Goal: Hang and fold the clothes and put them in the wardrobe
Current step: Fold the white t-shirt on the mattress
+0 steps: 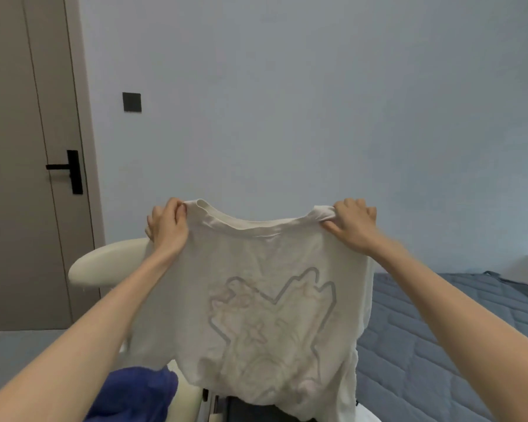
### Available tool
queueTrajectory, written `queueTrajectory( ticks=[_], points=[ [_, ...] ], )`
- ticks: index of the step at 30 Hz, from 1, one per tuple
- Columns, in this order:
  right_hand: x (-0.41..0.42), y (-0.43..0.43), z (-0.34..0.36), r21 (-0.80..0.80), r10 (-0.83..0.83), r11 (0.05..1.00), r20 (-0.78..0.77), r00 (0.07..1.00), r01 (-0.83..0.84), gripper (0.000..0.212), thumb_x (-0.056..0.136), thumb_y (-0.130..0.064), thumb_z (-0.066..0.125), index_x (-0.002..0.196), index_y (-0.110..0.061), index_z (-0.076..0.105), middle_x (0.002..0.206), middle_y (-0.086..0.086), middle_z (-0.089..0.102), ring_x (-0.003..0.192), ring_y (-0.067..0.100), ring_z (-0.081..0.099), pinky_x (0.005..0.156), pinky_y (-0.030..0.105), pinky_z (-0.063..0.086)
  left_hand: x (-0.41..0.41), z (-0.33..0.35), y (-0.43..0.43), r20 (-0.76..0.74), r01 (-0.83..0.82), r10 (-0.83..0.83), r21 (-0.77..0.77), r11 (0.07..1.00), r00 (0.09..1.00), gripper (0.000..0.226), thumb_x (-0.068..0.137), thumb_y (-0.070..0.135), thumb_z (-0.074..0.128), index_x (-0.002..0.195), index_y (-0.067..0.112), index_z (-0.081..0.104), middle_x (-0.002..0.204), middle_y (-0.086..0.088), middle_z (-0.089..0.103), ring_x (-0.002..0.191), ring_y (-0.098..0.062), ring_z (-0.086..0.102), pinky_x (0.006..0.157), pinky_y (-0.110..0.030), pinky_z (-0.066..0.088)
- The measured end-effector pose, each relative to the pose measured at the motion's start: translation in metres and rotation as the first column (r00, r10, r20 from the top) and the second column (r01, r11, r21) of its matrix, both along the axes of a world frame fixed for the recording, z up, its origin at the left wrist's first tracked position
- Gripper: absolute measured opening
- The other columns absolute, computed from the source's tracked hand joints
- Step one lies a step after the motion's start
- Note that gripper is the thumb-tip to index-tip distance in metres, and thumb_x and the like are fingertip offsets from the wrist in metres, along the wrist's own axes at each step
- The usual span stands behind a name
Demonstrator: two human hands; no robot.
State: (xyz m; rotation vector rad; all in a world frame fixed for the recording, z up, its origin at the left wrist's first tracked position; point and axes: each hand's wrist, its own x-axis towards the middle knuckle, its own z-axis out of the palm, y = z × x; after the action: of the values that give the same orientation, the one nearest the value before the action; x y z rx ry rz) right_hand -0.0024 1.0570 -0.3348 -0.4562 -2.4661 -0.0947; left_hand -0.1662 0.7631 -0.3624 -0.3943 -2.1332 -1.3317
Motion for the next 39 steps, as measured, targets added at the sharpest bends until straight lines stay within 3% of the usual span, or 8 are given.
queueTrajectory(
  ticks=[6, 9, 14, 22, 26, 32, 35, 39],
  points=[
    [0.023, -0.011, 0.104, 0.116, 0.000, 0.992, -0.330, 0.944, 0.041, 0.044, 0.093, -0.052, 0.045, 0.110, -0.011, 0.052, 0.110, 0.011, 0.047, 0.109, 0.029, 0.037, 0.074, 0.033, 0.016, 0.019, 0.106, 0.006, -0.214, -0.006, 0.025, 0.086, 0.996, 0.977, 0.026, 0.101, 0.025, 0.034, 0.104, 0.009, 0.055, 0.109, -0.021, 0.046, 0.111, -0.035, 0.039, 0.097, -0.038, 0.026],
    [0.042, -0.015, 0.159, 0.179, -0.015, 0.977, -0.471, 0.882, 0.112, 0.046, 0.092, -0.054, 0.046, 0.109, -0.011, 0.052, 0.109, 0.012, 0.047, 0.108, 0.030, 0.037, 0.078, 0.036, 0.021, 0.035, 0.165, 0.011, -0.312, 0.001, 0.047, 0.154, 0.988, 0.949, 0.027, 0.102, 0.024, 0.035, 0.106, 0.007, 0.056, 0.110, -0.023, 0.045, 0.110, -0.035, 0.040, 0.095, -0.038, 0.026],
    [0.073, -0.025, 0.226, 0.222, -0.047, 0.945, -0.637, 0.770, 0.241, 0.048, 0.090, -0.055, 0.050, 0.109, -0.011, 0.052, 0.108, 0.014, 0.047, 0.106, 0.031, 0.037, 0.073, 0.033, 0.014, 0.068, 0.243, 0.014, -0.437, 0.016, 0.112, 0.279, 0.960, 0.892, 0.030, 0.101, 0.025, 0.037, 0.108, 0.004, 0.057, 0.100, -0.019, 0.041, 0.110, -0.035, 0.040, 0.095, -0.038, 0.026],
    [0.126, -0.045, 0.306, 0.288, 0.033, 0.907, -0.775, 0.631, 0.306, 0.043, 0.092, -0.050, 0.049, 0.116, -0.014, 0.052, 0.114, 0.015, 0.045, 0.114, 0.031, 0.035, 0.081, 0.037, 0.016, 0.110, 0.322, 0.017, -0.524, 0.010, 0.247, 0.439, 0.898, 0.815, 0.031, 0.101, 0.025, 0.034, 0.111, 0.005, 0.056, 0.120, -0.024, 0.044, 0.115, -0.034, 0.039, 0.097, -0.037, 0.026],
    [0.137, -0.037, 0.313, 0.311, 0.044, 0.896, -0.773, 0.633, 0.316, 0.045, 0.091, -0.054, 0.049, 0.114, -0.016, 0.052, 0.114, 0.013, 0.045, 0.115, 0.030, 0.034, 0.082, 0.037, 0.015, 0.114, 0.328, 0.028, -0.553, 0.020, 0.240, 0.422, 0.907, 0.798, 0.031, 0.101, 0.026, 0.034, 0.109, 0.007, 0.057, 0.112, -0.020, 0.044, 0.113, -0.033, 0.039, 0.096, -0.035, 0.025],
    [0.112, 0.008, 0.240, 0.246, -0.002, 0.950, -0.607, 0.795, 0.191, 0.048, 0.085, -0.060, 0.053, 0.108, -0.017, 0.054, 0.110, 0.010, 0.047, 0.111, 0.028, 0.034, 0.083, 0.037, 0.018, 0.083, 0.250, 0.071, -0.540, 0.029, 0.095, 0.216, 0.976, 0.836, 0.030, 0.102, 0.027, 0.034, 0.105, 0.010, 0.059, 0.103, -0.016, 0.043, 0.105, -0.032, 0.039, 0.090, -0.034, 0.024],
    [0.096, 0.036, 0.173, 0.187, -0.065, 0.968, -0.460, 0.885, 0.168, 0.051, 0.082, -0.063, 0.052, 0.105, -0.018, 0.054, 0.107, 0.008, 0.048, 0.109, 0.027, 0.036, 0.075, 0.034, 0.014, 0.063, 0.182, 0.096, -0.470, 0.049, -0.016, 0.058, 0.997, 0.883, 0.028, 0.101, 0.029, 0.034, 0.099, 0.012, 0.056, 0.096, -0.006, 0.036, 0.104, -0.029, 0.037, 0.084, -0.028, 0.019],
    [0.071, 0.071, 0.070, 0.066, -0.134, 0.986, -0.246, 0.960, 0.155, 0.055, 0.081, -0.066, 0.051, 0.109, -0.018, 0.052, 0.108, 0.008, 0.047, 0.109, 0.027, 0.037, 0.080, 0.037, 0.021, 0.034, 0.082, 0.124, -0.245, 0.127, -0.162, -0.152, 0.980, 0.956, 0.029, 0.096, 0.039, 0.044, 0.101, 0.012, 0.055, 0.105, -0.012, 0.042, 0.109, -0.030, 0.036, 0.092, -0.036, 0.025]
  ],
)
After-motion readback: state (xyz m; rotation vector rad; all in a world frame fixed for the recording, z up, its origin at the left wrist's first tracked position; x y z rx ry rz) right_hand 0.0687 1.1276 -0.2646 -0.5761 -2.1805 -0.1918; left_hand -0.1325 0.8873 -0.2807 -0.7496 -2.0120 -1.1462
